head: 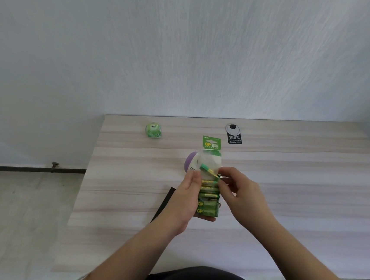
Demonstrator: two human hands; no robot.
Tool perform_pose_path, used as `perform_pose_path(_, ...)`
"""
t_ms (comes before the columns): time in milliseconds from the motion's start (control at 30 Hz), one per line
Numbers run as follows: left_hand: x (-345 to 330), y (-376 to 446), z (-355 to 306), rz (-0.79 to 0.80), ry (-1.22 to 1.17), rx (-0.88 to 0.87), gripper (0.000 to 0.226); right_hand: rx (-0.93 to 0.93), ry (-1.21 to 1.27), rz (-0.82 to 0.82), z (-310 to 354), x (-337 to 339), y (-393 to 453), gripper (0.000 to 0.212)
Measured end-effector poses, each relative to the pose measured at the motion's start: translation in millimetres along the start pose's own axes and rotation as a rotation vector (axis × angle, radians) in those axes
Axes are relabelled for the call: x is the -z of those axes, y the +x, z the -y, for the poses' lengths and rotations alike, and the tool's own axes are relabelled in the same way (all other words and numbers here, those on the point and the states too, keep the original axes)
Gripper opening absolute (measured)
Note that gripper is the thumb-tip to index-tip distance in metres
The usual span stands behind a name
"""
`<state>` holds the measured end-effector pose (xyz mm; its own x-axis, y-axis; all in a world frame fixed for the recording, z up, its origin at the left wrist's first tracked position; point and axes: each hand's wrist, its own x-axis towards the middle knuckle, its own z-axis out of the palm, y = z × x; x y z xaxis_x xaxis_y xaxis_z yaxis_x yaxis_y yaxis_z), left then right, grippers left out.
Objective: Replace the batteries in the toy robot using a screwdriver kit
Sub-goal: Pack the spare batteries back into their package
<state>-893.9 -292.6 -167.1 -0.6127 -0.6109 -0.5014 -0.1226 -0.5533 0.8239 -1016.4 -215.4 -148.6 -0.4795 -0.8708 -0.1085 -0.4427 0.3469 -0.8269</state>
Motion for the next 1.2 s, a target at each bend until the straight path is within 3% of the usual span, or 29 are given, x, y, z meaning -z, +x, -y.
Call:
perform_pose_path(333,-2,1,0,0.048,-0.113,0.097,0.041,-0.056,-0.041,-0.067,-2,2,10,0.009)
perform_pose_path(767,-3,5,1,0.01,-0.089,0.092,0.038,-0.004,-0.153,-0.05,-2,-1,10,0.022)
perform_pose_path(867,-5,7,1,-0.017,-0.078,0.073,0.034,-0.061,-0.007,-0.041,-7,-2,9,0.025)
perform_pose_path(1033,-5,8,0,-0.008,-0.106,0.064,0.033,-0.175,0.517,-0.028,-9,-5,8,0.029)
perform_pose_path(1200,-6,7,1,0.017,-0.094,0.063,0.034,-0.201,0.575,-0.048,-15,-10,8,0.025)
